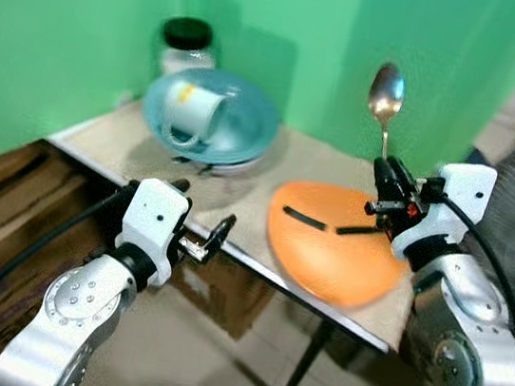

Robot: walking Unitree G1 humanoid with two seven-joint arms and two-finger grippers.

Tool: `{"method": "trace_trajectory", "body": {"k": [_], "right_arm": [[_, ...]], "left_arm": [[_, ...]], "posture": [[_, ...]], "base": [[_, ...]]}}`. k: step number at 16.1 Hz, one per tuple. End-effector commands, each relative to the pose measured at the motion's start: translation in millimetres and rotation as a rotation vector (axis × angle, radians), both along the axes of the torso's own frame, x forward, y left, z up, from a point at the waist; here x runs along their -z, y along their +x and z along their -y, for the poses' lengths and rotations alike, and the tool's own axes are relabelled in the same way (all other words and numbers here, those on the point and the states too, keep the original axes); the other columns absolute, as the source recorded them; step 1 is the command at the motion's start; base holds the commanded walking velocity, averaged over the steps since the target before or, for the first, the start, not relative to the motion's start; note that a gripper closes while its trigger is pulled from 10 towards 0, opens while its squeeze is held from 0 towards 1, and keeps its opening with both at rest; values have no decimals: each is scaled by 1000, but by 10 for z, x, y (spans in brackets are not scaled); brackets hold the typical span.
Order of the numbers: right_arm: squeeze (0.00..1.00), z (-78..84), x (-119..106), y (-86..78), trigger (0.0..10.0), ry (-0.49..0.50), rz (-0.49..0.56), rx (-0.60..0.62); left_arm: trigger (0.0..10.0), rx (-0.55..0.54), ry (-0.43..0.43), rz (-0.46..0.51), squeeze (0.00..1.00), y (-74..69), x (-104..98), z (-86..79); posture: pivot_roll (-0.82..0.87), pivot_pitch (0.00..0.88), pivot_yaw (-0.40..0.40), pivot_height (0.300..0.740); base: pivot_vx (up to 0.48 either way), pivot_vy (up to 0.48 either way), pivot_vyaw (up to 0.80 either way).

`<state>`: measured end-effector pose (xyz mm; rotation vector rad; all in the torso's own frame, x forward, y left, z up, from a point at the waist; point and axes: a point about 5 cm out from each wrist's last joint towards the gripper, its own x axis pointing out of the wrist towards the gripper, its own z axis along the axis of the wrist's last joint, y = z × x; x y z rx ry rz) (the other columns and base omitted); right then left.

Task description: Setting the table

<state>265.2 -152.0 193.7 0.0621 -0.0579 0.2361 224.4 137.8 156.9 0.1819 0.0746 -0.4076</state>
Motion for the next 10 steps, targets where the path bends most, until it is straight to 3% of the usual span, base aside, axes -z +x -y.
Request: {"method": "trace_trajectory", "body": {"k": [1,4,8,10], "right_arm": [[0,6,-19,-5,10000,-1,6,30],[0,25,60,17,10000,5,-25,77],[0,-21,103,22,10000,36,-63,59],[0,-24,71,19,10000,20,-45,50]], "left_arm": [[10000,-52,31,24,0,37,-15,-28],[10000,-87,33,41,0,17,-40,-47],[10000,-82,34,56,0,33,-73,-41],[10000,-113,31,64,0,88,-88,-58]], "posture": [[89,0,-22,740],[103,0,-35,740],[96,0,-30,740],[89,0,-23,740]], "base": [[0,0,-800],[0,0,-800],[0,0,0],[0,0,-800]]}}
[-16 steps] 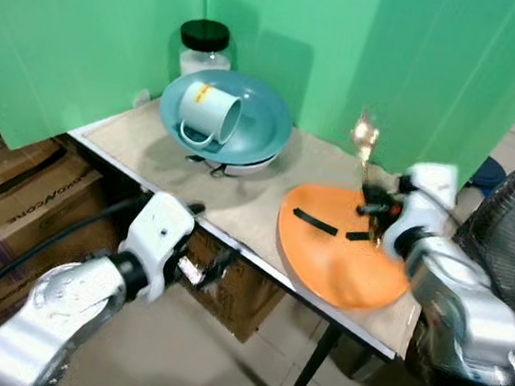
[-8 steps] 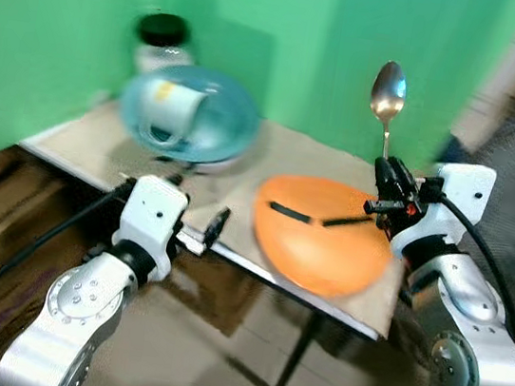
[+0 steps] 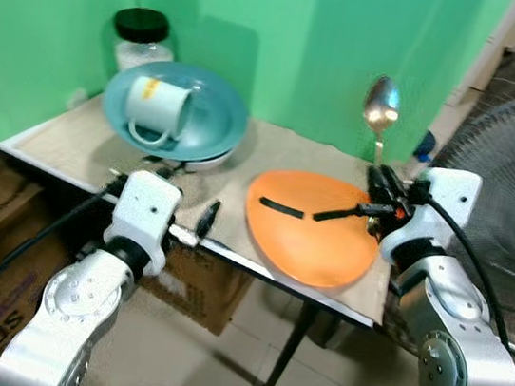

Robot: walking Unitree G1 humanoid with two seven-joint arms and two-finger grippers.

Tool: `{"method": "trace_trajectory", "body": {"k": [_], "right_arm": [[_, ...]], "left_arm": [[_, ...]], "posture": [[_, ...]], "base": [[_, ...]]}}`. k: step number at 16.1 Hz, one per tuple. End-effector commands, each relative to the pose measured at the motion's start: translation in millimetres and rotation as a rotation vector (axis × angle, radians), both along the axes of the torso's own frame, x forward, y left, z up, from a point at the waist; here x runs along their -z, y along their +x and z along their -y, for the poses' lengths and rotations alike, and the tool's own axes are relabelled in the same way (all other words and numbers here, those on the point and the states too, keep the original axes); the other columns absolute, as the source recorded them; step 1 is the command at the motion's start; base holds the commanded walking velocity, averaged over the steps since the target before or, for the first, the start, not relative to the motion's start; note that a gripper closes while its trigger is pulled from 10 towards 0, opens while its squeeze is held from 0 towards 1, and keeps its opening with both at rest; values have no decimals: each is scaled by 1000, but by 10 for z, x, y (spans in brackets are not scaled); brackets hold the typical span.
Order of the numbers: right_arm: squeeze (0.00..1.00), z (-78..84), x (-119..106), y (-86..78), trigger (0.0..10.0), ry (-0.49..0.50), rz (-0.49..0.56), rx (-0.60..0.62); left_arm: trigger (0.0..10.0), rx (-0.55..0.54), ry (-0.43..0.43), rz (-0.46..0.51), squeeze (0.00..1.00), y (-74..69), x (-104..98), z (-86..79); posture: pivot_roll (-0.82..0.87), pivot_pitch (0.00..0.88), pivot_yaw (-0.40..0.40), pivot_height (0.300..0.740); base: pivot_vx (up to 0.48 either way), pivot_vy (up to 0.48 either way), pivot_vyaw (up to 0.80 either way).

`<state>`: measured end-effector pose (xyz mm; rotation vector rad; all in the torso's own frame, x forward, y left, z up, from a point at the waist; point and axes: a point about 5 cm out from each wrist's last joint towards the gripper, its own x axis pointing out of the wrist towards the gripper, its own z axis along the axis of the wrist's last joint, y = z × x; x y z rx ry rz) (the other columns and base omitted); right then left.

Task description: Setting the table

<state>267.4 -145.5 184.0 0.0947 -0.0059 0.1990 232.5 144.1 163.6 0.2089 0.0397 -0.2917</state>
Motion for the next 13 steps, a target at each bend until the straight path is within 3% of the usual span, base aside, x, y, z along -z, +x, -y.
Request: {"method": "trace_trajectory", "body": {"k": [1,5,7,9,12,13], "right_arm": [[0,35,-80,-7,10000,-11,24,2],[0,23,-25,1,10000,-88,16,3],[0,74,-5,25,10000,-71,6,60],[0,49,-59,6,10000,-38,15,40],[0,49,-60,38,10000,-48,22,45],[0,49,-74,30,10000,-53,26,39]], "left_arm": [[10000,11,-35,28,0,28,-85,48],[10000,-13,11,4,0,55,20,45],[10000,-16,-14,11,0,71,16,41],[10000,-26,-32,7,0,72,-18,35],[10000,-71,-5,23,0,136,-18,-29],[10000,-32,-27,36,0,134,-61,34]], "posture": [[81,0,-29,740],[69,0,-20,740],[68,0,-35,740],[76,0,-35,740],[71,0,-22,740],[77,0,-34,740]], "base": [[0,0,-800],[0,0,-800],[0,0,-800],[0,0,-800],[0,0,-800],[0,0,-800]]}}
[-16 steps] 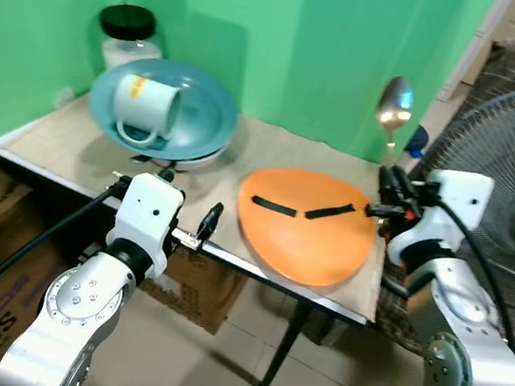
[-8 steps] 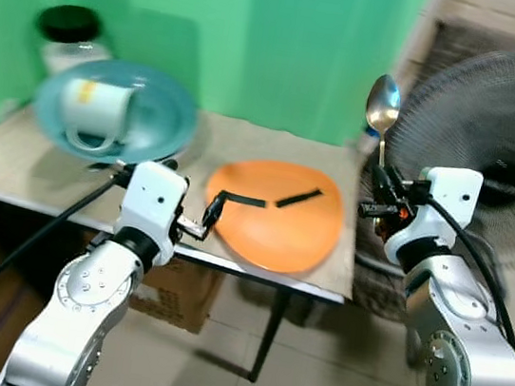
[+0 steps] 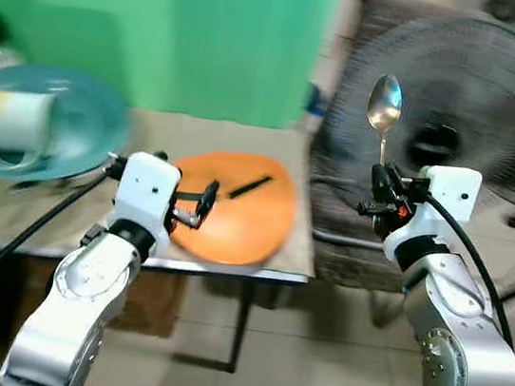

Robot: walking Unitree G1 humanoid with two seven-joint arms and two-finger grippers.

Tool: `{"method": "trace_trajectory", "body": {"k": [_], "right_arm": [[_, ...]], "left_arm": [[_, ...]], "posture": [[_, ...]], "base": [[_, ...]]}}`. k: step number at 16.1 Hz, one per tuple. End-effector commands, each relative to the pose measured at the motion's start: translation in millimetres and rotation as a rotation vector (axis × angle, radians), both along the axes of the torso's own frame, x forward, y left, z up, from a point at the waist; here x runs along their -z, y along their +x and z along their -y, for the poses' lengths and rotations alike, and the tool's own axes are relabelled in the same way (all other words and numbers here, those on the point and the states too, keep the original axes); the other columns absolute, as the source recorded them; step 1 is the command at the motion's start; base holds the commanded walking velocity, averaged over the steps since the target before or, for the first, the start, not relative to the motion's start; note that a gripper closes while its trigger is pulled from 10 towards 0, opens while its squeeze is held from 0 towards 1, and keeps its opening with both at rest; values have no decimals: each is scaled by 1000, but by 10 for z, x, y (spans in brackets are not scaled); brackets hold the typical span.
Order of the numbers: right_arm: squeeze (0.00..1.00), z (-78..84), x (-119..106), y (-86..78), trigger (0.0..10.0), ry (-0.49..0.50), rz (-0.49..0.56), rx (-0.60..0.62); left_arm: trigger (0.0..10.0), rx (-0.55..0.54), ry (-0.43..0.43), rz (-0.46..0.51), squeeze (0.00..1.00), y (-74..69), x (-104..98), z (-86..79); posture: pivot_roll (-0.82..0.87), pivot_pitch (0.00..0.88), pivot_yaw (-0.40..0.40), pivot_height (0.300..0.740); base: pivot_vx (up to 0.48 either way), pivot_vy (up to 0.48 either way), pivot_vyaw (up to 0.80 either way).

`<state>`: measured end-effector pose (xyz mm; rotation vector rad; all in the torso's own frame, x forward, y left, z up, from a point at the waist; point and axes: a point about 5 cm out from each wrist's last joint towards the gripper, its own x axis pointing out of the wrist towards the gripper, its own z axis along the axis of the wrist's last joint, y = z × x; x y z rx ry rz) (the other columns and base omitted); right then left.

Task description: Setting the table

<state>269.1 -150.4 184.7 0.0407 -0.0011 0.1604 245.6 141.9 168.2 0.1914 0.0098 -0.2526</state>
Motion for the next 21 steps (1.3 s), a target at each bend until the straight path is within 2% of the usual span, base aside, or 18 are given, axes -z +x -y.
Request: {"method": "trace_trajectory", "body": {"k": [1,4,6,8,9,11,12,13,17,19,21], "right_arm": [[0,-6,-55,14,10000,-2,24,3],[0,-17,-34,26,10000,3,17,11],[0,34,-37,21,10000,-6,6,47],[0,52,4,25,10000,-33,16,75],[0,64,-29,33,10000,-52,47,119],[0,128,-122,29,10000,-55,138,286],[0,142,-117,20,10000,-34,139,315],[0,144,-104,11,10000,-11,146,309],[0,136,-101,27,10000,7,166,312],[0,117,-48,53,10000,-2,156,314],[0,93,41,54,10000,-15,67,250]], "left_arm": [[10000,23,9,7,0,-6,-12,22],[10000,-28,-2,6,0,50,-3,-34],[10000,7,-14,20,0,61,-59,3],[10000,-92,16,-5,0,81,18,-120],[10000,-107,3,3,0,114,-18,-122],[10000,-65,6,10,0,125,-61,-90],[10000,-63,8,5,0,114,-50,-96],[10000,-64,22,-9,0,84,1,-117],[10000,-65,12,3,0,26,-24,-111],[10000,-111,-34,9,0,-48,-47,-161],[10000,-144,-57,29,0,-43,-87,-205]], "posture": [[78,0,-37,740],[67,0,-16,740],[72,0,-21,740],[88,0,-17,740],[84,0,-9,740],[62,0,16,740],[60,0,19,740],[66,0,16,740],[81,0,5,740],[92,0,-3,740],[90,0,-1,740]], "base": [[0,0,-800],[0,0,-800],[0,0,-800],[0,0,-800],[0,0,-800],[0,0,-800],[0,0,-800],[0,0,-800],[0,0,-800],[0,0,-800],[0,0,-800]]}}
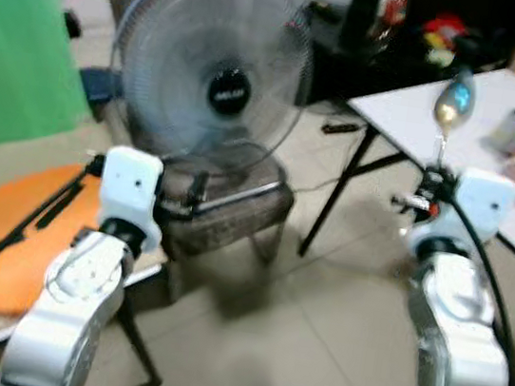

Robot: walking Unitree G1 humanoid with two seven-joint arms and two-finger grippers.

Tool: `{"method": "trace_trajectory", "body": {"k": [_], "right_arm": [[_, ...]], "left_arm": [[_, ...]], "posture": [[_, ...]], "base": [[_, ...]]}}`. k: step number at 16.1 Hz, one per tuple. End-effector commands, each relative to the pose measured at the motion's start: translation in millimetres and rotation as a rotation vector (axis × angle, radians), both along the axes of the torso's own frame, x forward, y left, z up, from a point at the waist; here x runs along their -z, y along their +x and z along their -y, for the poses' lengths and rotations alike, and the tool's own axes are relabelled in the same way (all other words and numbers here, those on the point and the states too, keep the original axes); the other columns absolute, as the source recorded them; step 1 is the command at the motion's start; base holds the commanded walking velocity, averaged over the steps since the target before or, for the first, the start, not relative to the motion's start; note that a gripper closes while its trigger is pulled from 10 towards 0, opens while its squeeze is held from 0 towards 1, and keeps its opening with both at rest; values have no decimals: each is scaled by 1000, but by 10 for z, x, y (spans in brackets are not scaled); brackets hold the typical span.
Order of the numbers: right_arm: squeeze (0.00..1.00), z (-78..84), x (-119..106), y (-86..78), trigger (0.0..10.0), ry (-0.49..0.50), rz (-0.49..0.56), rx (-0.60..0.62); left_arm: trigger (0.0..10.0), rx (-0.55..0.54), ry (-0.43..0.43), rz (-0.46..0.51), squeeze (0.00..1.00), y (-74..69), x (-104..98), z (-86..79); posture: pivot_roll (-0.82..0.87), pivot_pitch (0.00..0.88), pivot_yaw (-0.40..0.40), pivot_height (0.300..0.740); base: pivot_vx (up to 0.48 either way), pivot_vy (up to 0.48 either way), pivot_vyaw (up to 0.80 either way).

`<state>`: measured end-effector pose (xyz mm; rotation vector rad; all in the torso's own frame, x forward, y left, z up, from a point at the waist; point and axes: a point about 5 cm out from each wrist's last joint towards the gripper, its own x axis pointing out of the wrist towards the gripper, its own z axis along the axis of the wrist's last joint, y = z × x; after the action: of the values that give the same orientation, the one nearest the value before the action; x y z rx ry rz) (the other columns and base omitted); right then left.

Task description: Setting the table

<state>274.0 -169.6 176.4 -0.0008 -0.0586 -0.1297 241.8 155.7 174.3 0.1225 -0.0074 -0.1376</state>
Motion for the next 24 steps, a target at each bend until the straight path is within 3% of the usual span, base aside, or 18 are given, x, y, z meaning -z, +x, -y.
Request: {"method": "trace_trajectory", "body": {"k": [1,4,7,14,24], "right_arm": [[0,-109,30,-18,10000,6,-44,-87],[0,4,352,-133,10000,-88,-275,-108],[0,3,404,-164,10000,-54,-353,-117],[0,-148,220,-72,10000,-50,-259,-220],[0,-251,195,-21,10000,-13,-241,-271]], "left_arm": [[10000,-43,23,27,0,9,-32,-85],[10000,-90,26,13,0,-21,69,-125],[10000,-81,12,18,0,-11,45,-125],[10000,-58,10,28,0,29,37,-78],[10000,-33,33,38,0,92,16,-96]], "posture": [[85,0,4,740],[78,0,5,740],[77,0,3,740],[72,0,-8,740],[76,0,1,740]], "base": [[0,0,-800],[0,0,-800],[0,0,-800],[202,0,-743],[316,0,0]]}}
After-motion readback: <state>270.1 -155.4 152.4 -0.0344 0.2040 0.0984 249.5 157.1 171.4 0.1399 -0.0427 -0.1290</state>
